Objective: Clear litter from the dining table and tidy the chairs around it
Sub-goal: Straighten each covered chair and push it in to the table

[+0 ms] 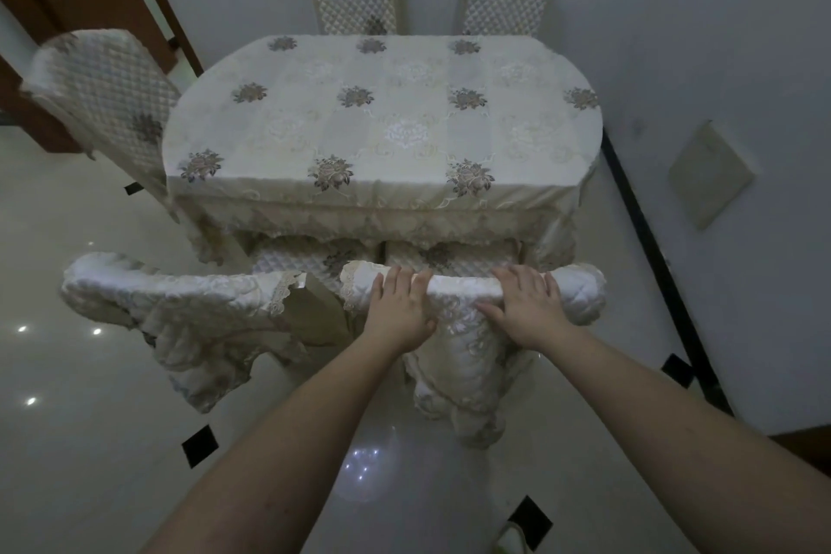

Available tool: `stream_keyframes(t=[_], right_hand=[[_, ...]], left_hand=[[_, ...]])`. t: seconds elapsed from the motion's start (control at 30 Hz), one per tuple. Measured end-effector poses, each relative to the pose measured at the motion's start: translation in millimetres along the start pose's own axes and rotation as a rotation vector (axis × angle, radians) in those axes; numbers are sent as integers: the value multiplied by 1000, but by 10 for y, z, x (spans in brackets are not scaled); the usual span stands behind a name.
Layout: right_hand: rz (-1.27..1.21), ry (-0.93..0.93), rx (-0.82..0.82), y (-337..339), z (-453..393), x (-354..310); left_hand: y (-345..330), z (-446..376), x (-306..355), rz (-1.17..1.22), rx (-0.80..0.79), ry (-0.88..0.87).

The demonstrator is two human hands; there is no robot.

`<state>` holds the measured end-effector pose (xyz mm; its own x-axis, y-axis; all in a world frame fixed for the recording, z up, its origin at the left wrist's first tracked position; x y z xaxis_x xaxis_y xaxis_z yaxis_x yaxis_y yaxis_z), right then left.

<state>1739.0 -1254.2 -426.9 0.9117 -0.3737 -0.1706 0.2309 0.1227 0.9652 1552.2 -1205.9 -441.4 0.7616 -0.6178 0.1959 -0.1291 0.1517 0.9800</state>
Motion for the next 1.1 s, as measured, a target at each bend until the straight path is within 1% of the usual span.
stream_keyframes(t=[0.13,0.2,0.33,0.5,0.6,0.93,1.1], right_hand=[[6,33,23,5,-14,21],[-12,35,15,-1,-25,28],[-35,24,-6,-18,-43,31],[-36,24,31,-15,-15,28],[-19,31,21,-4,0,24],[0,62,89,59,61,45],[89,52,159,53,82,7]], left_hand=[[85,11,31,-36,102,-55],[122,5,48,-74,117,-79],[149,-30,70,-175,91,-69],[284,-85,109,-217,23,-76],[303,-84,120,-224,-7,-73],[195,24,162,-197,52,-72],[137,39,154,-200,17,-32]])
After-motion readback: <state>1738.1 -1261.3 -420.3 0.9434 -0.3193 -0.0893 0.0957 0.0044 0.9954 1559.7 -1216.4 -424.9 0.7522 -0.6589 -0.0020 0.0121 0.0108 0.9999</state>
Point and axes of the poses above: each hand's wrist, its own z-axis away from the middle knuckle, its own y-axis out of the back of the hand, x = y × z, the point moved 8 cm from there along -z, towards the middle knuckle, and after that the axes turned 12 degrees about -y, right-handed, at the moved point
